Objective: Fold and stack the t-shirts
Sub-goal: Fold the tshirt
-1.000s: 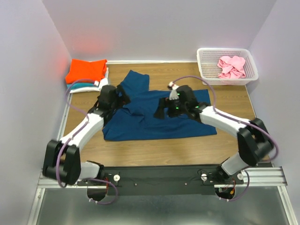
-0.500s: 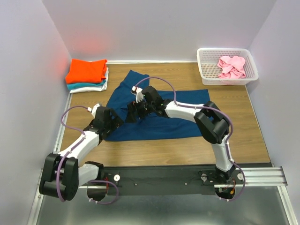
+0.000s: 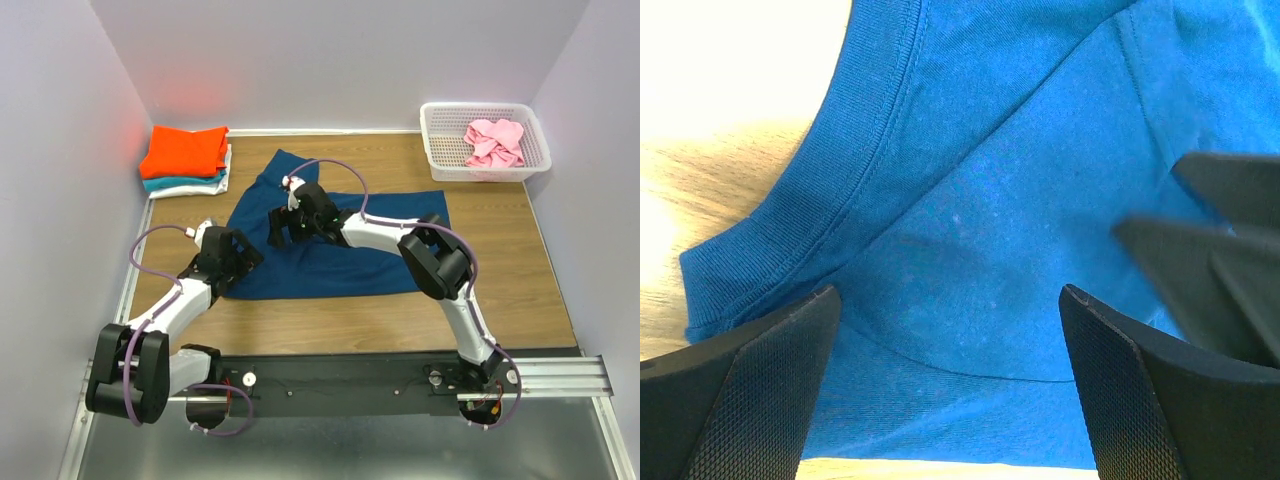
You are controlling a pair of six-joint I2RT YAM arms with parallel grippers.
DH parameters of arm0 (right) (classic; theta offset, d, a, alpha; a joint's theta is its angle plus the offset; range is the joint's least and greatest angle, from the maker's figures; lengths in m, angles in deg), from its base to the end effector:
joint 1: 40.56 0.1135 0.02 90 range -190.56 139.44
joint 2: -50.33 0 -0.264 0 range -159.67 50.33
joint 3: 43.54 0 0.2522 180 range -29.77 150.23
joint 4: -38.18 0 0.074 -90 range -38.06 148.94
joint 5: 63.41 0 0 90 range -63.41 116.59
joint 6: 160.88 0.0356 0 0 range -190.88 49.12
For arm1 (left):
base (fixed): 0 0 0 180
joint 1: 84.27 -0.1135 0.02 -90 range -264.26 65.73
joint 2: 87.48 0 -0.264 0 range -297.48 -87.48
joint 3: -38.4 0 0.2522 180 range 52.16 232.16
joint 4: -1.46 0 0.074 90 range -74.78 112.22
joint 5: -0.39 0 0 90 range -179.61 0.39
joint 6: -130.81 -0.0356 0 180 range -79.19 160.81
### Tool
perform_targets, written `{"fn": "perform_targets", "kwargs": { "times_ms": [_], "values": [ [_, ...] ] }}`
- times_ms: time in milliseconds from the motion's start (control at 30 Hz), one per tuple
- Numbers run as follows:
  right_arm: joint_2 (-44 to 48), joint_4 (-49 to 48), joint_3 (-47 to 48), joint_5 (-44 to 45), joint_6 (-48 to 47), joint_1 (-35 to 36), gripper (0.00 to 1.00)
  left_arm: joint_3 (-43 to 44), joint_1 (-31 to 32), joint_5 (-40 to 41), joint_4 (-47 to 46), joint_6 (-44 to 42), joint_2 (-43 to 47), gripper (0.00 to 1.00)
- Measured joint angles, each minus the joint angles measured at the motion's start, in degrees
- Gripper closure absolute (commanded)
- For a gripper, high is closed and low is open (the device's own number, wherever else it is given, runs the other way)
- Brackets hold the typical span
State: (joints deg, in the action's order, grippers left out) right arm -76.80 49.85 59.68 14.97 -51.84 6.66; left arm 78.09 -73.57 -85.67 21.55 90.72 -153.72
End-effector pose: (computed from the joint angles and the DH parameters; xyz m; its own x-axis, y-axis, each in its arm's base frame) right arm 0.3333 0.3707 0.1584 -0.6444 -0.2259 -0.7306 -0.6558 0.6545 0.3761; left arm 0.2112 -0.0374 0.1628 -0.5663 -0.6697 -0.4804 -0.4571 0.7402 -0.4931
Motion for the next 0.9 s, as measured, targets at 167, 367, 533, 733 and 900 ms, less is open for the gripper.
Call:
{"fn": "perform_targets", "kwargs": {
  "times_ms": [167,367,533,733,900],
  "values": [
    [-1.2,0.0,1.7,5.9,0.4,-0.8,0.00,0.0,-0.1,-0.2,-0.3,-0.4,-0.1,0.02],
    [-0.7,0.1,2.3,11.2,-0.7,-1.9,0.00,0.2,-0.1,-0.2,-0.2,-0.8,-0.2,0.02],
    [7.3,1.1,-3.5,16.9,0.0,-3.4,0.00,1.4,-0.1,-0.1,2.6,-1.4,0.1,0.02],
    [30.5,1.3,-21.5,22.3,5.6,-10.4,0.00,5.6,-0.1,0.8,5.8,-2.4,2.5,0.02],
    [38.6,4.2,-31.4,24.3,10.7,-19.9,0.00,10.8,2.1,0.9,4.3,-3.7,0.7,0.02]
  ]
}}
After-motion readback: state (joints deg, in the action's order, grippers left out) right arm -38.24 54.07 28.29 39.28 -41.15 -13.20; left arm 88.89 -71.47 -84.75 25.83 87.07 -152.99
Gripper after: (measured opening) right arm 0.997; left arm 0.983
